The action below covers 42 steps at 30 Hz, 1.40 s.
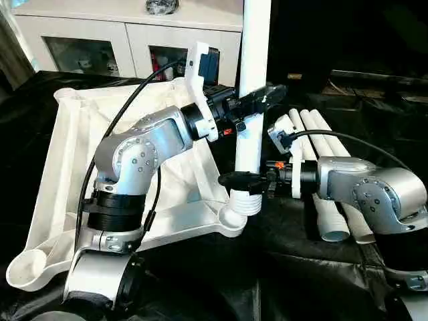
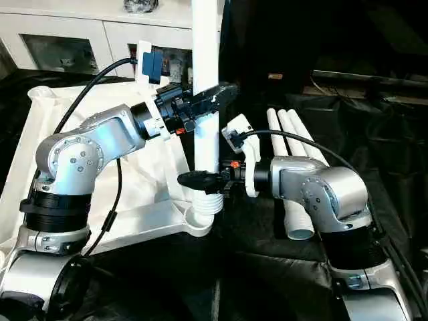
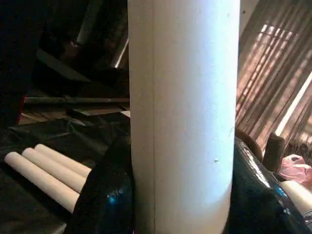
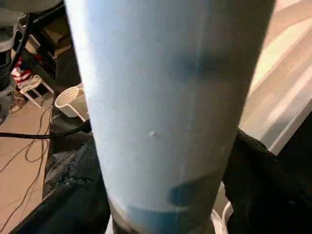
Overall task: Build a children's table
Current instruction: Pick table leg
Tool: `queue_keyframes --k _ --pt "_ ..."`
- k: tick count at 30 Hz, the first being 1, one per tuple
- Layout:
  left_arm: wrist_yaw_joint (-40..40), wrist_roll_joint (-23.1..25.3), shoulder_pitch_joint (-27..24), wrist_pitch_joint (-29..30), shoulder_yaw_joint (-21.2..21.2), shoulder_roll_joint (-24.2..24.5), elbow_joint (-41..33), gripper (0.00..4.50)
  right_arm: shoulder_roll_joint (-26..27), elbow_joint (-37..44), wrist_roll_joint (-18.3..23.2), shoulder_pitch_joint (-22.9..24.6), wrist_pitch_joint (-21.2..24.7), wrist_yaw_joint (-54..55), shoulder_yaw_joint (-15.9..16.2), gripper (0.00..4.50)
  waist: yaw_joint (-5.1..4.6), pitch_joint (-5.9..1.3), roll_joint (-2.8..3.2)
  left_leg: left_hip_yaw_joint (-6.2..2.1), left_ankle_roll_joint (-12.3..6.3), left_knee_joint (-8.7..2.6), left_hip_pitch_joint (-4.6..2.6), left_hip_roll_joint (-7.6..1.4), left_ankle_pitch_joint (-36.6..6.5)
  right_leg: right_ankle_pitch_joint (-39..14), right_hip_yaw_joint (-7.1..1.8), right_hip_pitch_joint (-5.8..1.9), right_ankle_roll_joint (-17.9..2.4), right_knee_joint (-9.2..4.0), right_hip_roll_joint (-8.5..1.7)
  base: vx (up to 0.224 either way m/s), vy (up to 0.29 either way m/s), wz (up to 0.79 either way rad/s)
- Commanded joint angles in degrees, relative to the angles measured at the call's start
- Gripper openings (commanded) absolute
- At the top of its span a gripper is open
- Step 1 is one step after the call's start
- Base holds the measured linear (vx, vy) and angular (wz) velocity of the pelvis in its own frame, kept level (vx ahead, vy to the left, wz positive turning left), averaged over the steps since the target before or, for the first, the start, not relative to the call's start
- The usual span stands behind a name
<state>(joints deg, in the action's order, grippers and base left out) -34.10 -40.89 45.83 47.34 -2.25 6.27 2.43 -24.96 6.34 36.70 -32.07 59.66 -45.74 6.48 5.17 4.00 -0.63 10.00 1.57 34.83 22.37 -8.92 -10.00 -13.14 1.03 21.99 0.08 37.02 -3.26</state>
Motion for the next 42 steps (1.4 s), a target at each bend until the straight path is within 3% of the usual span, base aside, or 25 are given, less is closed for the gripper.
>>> queue_keyframes --k 1,11,21,30,31,35,36,37,39,42 --pt "-0.2 -0.2 1.5 0.0 0.4 0.2 -1.0 1.83 -0.8 1.1 1.1 0.3 0.6 -0.2 -1.6 3.09 0.21 -4.64 -0.23 -1.15 -0.56 -3.15 -1.22 -3.4 -3.6 2.7 -2.18 -3.19 -14.9 -4.05 -4.37 0.0 0.0 0.0" --pt "-0.4 -0.3 1.3 0.1 0.4 -0.1 -1.3 1.83 -0.6 0.9 1.1 0.7 0.9 0.7 -2.2 3.09 0.18 -4.61 -0.2 -1.17 -0.34 -3.18 -1.23 -3.42 -3.9 1.7 -2.15 -3.13 -14.7 -4.14 -4.36 0.0 0.0 0.0" --pt "-0.4 -0.7 1.1 0.6 0.3 0.2 -1.9 1.83 0.1 0.0 1.6 0.5 1.0 1.6 -2.3 2.14 0.21 -4.61 -0.21 -1.17 -0.45 -3.17 -1.2 -3.4 -3.7 1.9 -2.14 -3.09 -14.8 -4.11 -4.39 0.0 0.0 0.0" --pt "0.0 0.5 1.3 -0.8 0.4 0.2 -1.3 1.82 1.2 -0.9 1.2 0.2 -0.2 2.3 -2.4 1.95 0.24 -4.58 -0.12 -1.21 -0.03 -3.25 -1.23 -3.44 -4.3 1.8 -2.14 -3.07 -14.7 -4.17 -4.43 0.0 0.0 0.0" --pt "0.4 0.8 1.4 -0.8 0.3 0.2 -1.2 2.38 1.4 -1.0 1.1 0.2 -0.4 2.4 -2.4 1.95 0.26 -4.6 -0.08 -1.2 0.05 -3.24 -1.26 -3.43 -4.3 1.7 -2.14 -3.06 -14.6 -4.16 -4.43 0.0 0.0 0.0" --pt "2.5 -1.1 2.6 -2.2 -3.5 -1.3 0.6 2.69 3.2 -1.8 0.5 0.0 -3.4 2.9 -3.2 1.94 0.27 -4.57 -0.3 -1.17 0.23 -3.24 -1.16 -3.34 -4.5 1.3 -2.1 -3.09 -15.0 -4.26 -4.51 0.0 0.0 0.0" --pt "3.2 -0.7 2.8 -4.0 -4.3 -1.7 0.8 2.89 3.8 -2.0 0.6 0.0 -4.4 3.0 -3.7 1.93 0.33 -4.57 -0.23 -1.21 0.07 -3.25 -1.17 -3.4 -4.7 0.9 -2.12 -3.03 -14.9 -4.31 -4.57 0.0 0.0 0.0" --pt "4.0 0.1 3.1 -9.7 -6.2 -3.0 1.3 2.89 5.4 -2.6 0.2 -0.1 -7.2 3.5 -4.4 1.93 0.32 -4.53 -0.43 -1.22 -0.03 -3.3 -1.11 -3.41 -4.8 0.7 -2.1 -3.08 -14.8 -4.43 -4.59 0.0 0.0 0.0" --pt "5.3 -0.6 3.9 -14.5 -9.2 -4.6 1.9 2.96 6.8 -3.2 -0.3 -0.3 -9.4 4.3 -4.7 1.93 0.29 -4.58 -0.34 -1.23 0.01 -3.28 -1.0 -3.46 -5.0 1.2 -2.1 -3.2 -14.9 -4.4 -4.73 0.0 0.0 0.0" --pt "7.0 -3.9 5.7 -15.6 -13.2 -5.2 1.5 3.0 9.6 -4.2 -1.0 -0.3 -13.6 6.3 -5.9 1.93 0.18 -4.69 -0.41 -1.19 -0.65 -3.2 -1.06 -3.35 -4.0 3.4 -2.02 -3.07 -15.3 -4.03 -4.55 0.0 0.0 0.0"
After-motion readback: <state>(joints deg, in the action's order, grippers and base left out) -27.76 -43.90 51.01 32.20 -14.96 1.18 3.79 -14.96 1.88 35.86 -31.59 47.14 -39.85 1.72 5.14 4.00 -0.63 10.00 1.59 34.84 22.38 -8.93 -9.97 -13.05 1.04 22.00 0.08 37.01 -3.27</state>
